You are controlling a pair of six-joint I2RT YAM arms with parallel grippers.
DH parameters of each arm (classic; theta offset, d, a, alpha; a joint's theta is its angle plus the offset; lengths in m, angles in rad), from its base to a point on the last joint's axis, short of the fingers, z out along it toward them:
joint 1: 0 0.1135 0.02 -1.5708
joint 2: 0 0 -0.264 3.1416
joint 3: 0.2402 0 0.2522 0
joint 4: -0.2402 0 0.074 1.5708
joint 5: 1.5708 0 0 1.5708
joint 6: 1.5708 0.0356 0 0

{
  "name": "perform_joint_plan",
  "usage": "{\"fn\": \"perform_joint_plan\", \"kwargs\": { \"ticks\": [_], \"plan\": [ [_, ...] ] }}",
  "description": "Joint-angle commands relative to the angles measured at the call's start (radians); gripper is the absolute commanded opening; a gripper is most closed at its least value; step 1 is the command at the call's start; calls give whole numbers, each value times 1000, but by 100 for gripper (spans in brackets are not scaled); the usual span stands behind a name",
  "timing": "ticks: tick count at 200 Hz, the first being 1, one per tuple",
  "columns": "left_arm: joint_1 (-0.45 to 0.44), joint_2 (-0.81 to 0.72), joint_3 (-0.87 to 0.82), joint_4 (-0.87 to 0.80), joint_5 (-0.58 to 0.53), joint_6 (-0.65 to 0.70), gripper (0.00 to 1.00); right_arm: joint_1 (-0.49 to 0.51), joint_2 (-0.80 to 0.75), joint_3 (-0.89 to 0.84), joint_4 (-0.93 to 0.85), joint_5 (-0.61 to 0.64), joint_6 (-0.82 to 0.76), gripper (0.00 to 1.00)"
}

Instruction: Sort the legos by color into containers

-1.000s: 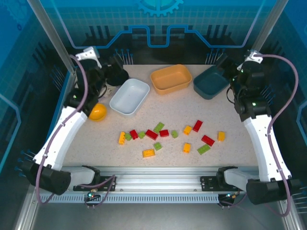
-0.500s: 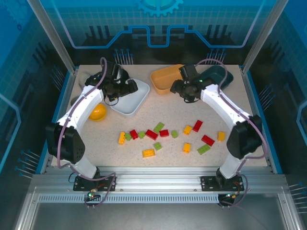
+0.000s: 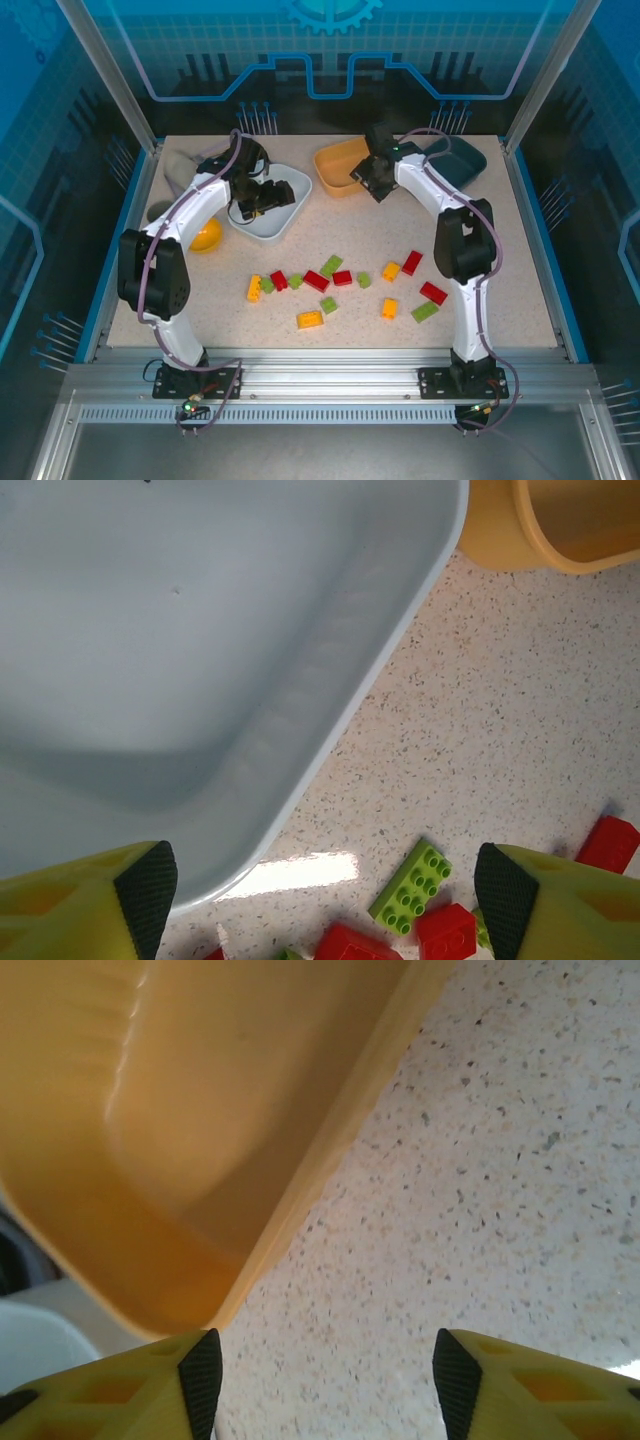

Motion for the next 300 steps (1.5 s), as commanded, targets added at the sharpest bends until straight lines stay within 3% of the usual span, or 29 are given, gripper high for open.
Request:
{"fn": "perform_joint_plan", "kwargs": {
  "ticks": [1,98,161,177,207,257,300],
  "plan": [
    [2,-1,-3,16,39,21,81,-19,58,64,-41,-31,75,58],
    [-1,-32,-50,29,47,24,81,-31,246,238,-69,-45,101,44],
    [-3,-37,-63,25,55,19,80,-36,243,335,-276,61,-10,9],
    [-3,-33,-64,32,57,15,79,-39,214,314,-312,77,-69,6],
    [-3,-17,-60,39,56,9,79,-51,130,227,-356,117,-208,2],
    [-3,67,-4,15,56,-15,69,-51,10,97,-368,110,-446,0],
    [-1,151,53,6,54,-23,60,-25,-36,-25,-339,54,-534,1]
  ]
}}
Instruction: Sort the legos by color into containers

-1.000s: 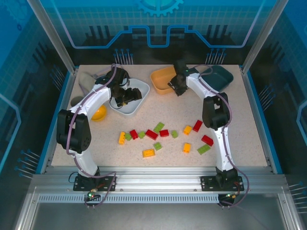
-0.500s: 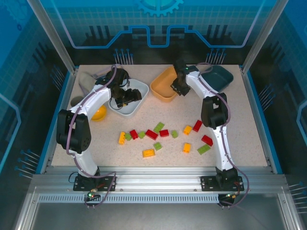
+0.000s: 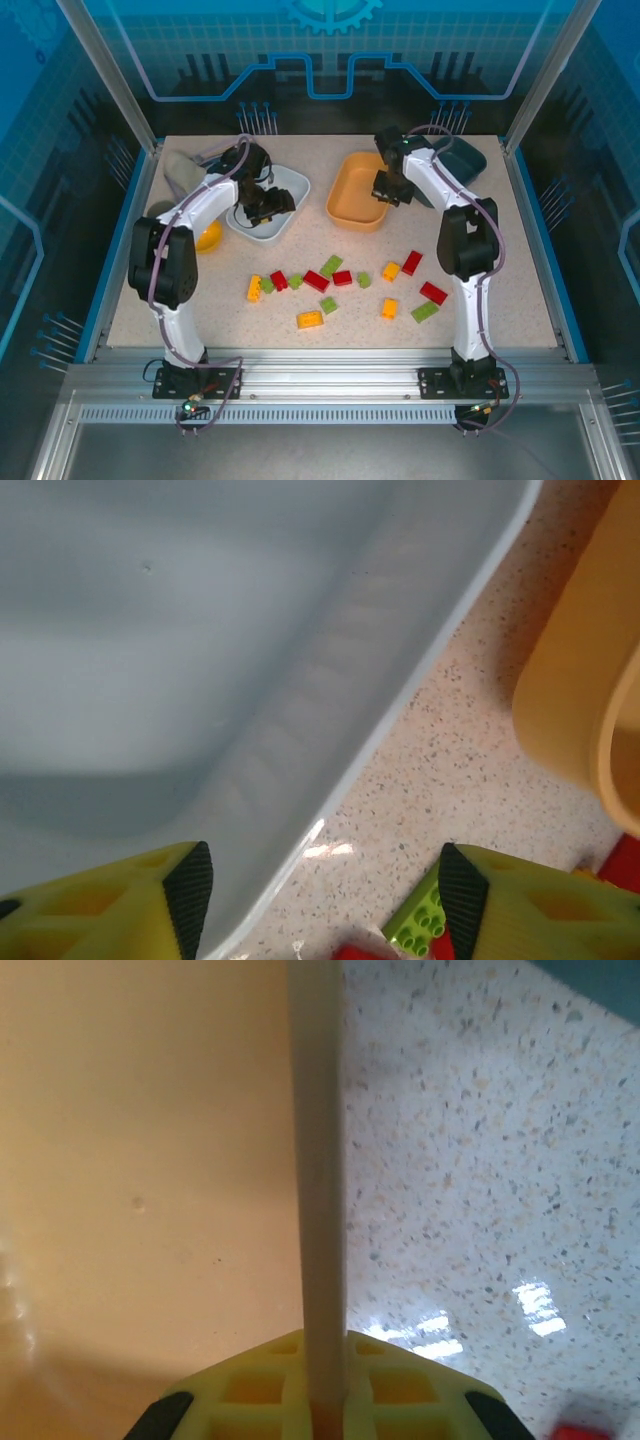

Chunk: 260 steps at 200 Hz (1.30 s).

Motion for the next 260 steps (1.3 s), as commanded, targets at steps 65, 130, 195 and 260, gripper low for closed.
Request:
{"fn": "perform_joint_plan", "kwargs": {
  "ticks": [65,130,195,260],
  "plan": [
    [-3,148,102,13,118,-72,32,32,0,-42,-4,-87,-135,25],
    [-40,271,259,61,178,-148,31,-69,-185,-119,26,-46,-71,48],
    [-87,407,476,83,208,-235,31,-348,-293,-247,88,-11,5,54],
    [-93,489,645,83,233,-265,33,-438,-125,-117,60,-18,-76,56]
  ]
}}
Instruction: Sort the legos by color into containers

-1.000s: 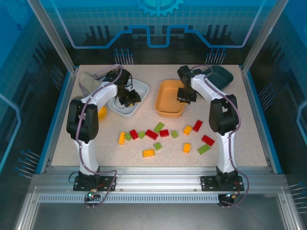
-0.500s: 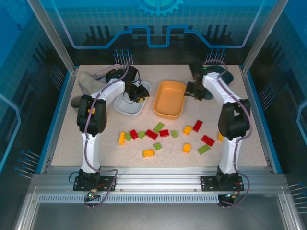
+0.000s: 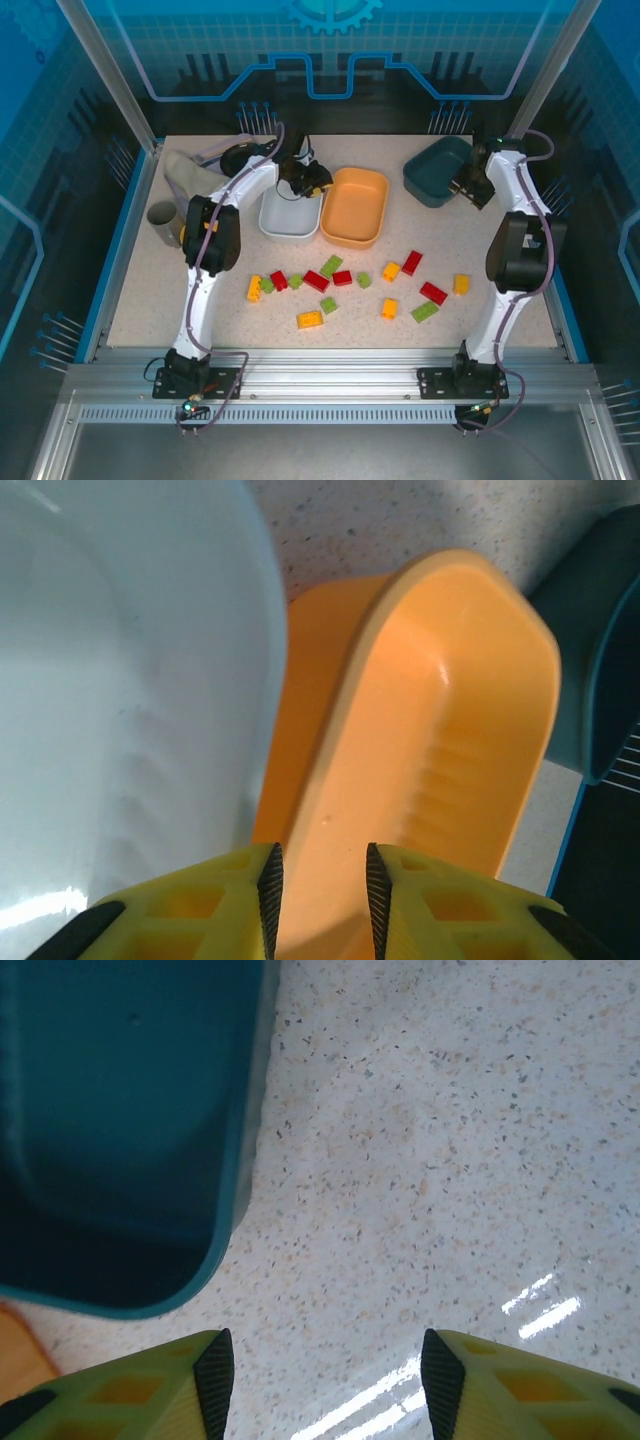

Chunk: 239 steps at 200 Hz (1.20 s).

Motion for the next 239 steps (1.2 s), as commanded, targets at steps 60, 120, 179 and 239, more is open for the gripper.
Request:
{"fn": "perform_joint_plan", "kwargs": {
  "ticks": [60,120,179,239],
  "plan": [
    [2,-199,-79,-7,-59,-5,49,-13,232,231,-60,-53,-49,55],
    [2,-478,-430,40,-99,12,51,-15,336,324,-113,-18,-87,37],
    [5,-610,-628,44,-113,34,51,-30,254,211,-121,137,-187,12],
    [6,-613,-659,43,-124,54,51,9,38,-90,-64,209,-321,0]
  ]
}}
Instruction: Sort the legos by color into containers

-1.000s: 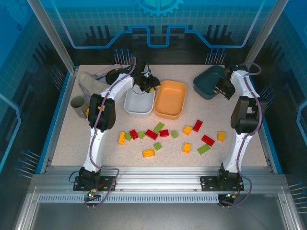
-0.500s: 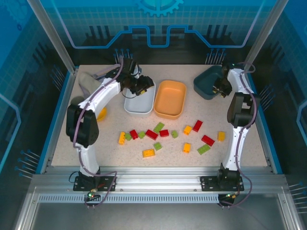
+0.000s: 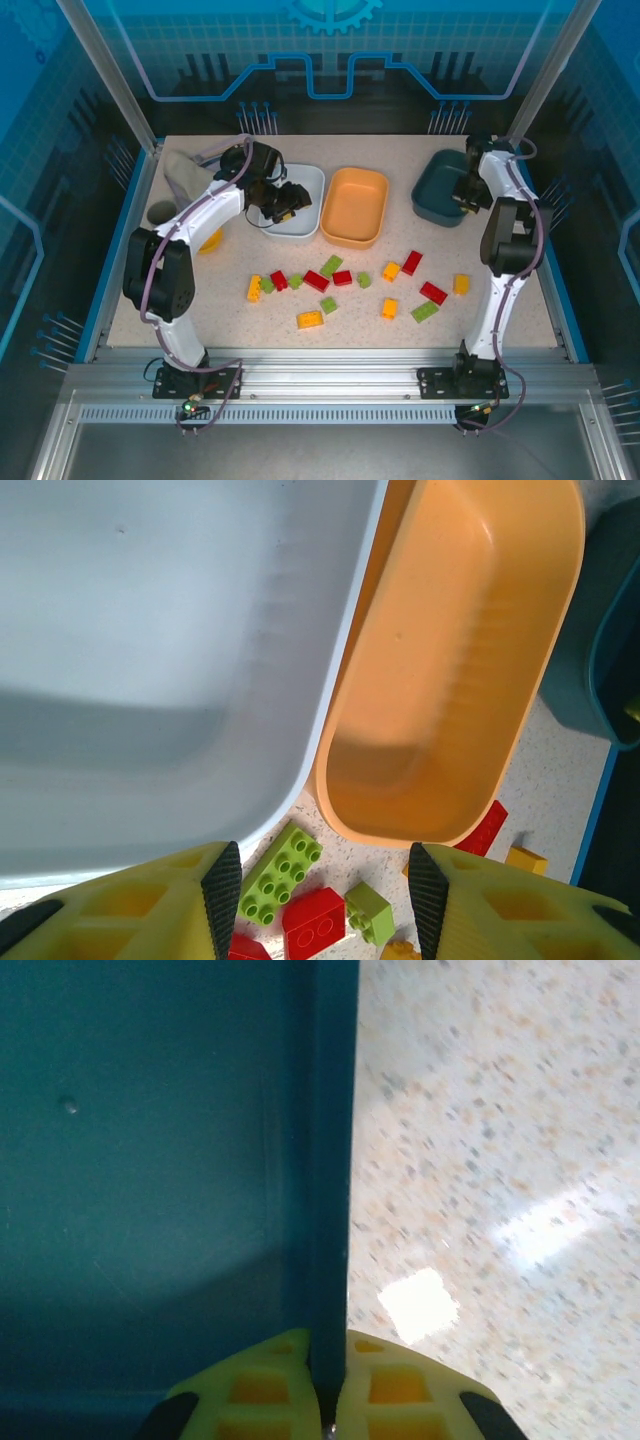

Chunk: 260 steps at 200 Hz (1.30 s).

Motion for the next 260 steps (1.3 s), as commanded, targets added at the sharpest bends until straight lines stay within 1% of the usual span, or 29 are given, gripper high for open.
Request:
{"fn": "perform_joint_plan", "kwargs": {
  "ticks": [1,28,41,58,70,97,123,154,184,207,226,244,260],
  "plan": [
    [4,-40,-21,2,-16,33,51,21,-94,-117,-11,74,-90,0],
    [3,-15,-16,-23,-44,26,51,59,-188,-243,53,83,-169,0],
    [4,-5,-14,-22,-45,22,51,77,-215,-278,81,55,-207,0],
    [3,5,-11,-14,-46,16,50,91,-222,-300,98,4,-233,0],
    [3,14,-5,-14,-46,17,50,102,-211,-299,99,-9,-237,0],
    [4,14,4,-19,-51,15,50,140,-180,-278,111,-42,-262,0],
    [3,-2,-6,-22,-56,8,50,174,-129,-215,97,-63,-270,0],
    [3,-28,-34,-18,-62,-1,50,180,-68,-137,79,-84,-248,0],
    [2,-58,-69,-3,-56,-20,50,182,-9,-50,50,-90,-268,0],
    [-4,-79,-89,7,-57,-29,51,183,14,-6,38,-95,-287,11],
    [-10,-102,-98,14,-65,-35,51,180,10,4,25,-79,-281,26],
    [-19,-135,-108,26,-66,-37,52,167,-35,-7,20,-52,-250,40],
    [-33,-165,-115,39,-65,-37,55,139,-111,-45,34,-50,-191,49]
  ]
}}
